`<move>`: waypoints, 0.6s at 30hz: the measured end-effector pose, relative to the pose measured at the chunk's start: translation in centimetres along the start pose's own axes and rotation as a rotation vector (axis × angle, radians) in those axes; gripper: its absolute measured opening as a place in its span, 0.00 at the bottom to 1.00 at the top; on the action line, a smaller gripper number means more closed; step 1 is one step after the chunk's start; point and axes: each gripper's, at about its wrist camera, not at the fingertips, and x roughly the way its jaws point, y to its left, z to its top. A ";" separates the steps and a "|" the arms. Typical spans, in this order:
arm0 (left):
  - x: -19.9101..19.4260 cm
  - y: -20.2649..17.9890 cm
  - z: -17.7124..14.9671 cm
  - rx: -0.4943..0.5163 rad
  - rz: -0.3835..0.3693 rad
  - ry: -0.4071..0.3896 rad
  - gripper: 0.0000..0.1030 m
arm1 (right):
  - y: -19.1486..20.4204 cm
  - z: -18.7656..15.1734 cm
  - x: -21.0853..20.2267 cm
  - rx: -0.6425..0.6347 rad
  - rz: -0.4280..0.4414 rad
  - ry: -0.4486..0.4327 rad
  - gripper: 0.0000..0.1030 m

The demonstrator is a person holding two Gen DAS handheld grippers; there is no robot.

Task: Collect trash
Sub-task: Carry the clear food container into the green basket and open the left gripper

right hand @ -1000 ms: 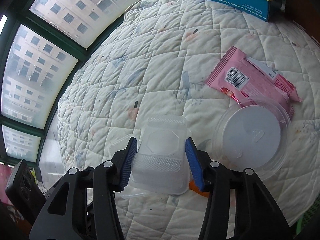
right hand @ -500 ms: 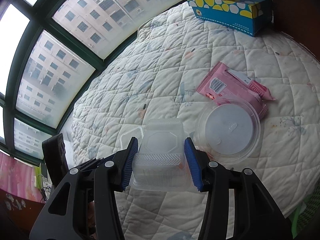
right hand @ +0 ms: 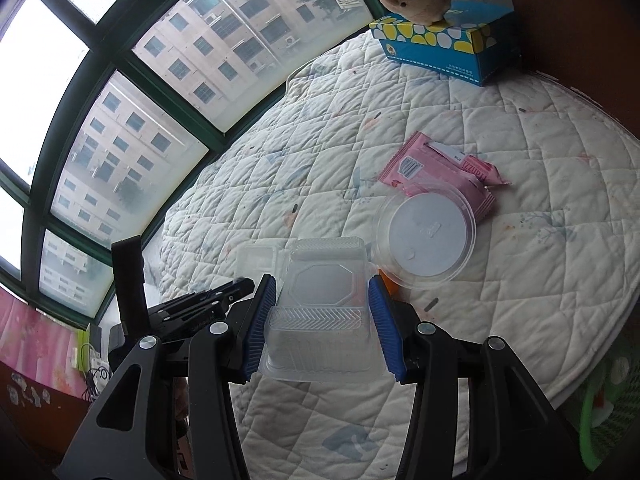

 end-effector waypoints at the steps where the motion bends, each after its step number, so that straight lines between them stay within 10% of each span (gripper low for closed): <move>1: -0.6 0.0 0.0 0.004 0.013 -0.011 0.06 | -0.2 -0.2 -0.3 0.004 0.004 -0.003 0.48; 18: -5.9 -8.0 -1.6 0.113 -0.119 -0.054 0.06 | -7.5 -4.5 -8.2 0.094 -0.081 -0.114 0.48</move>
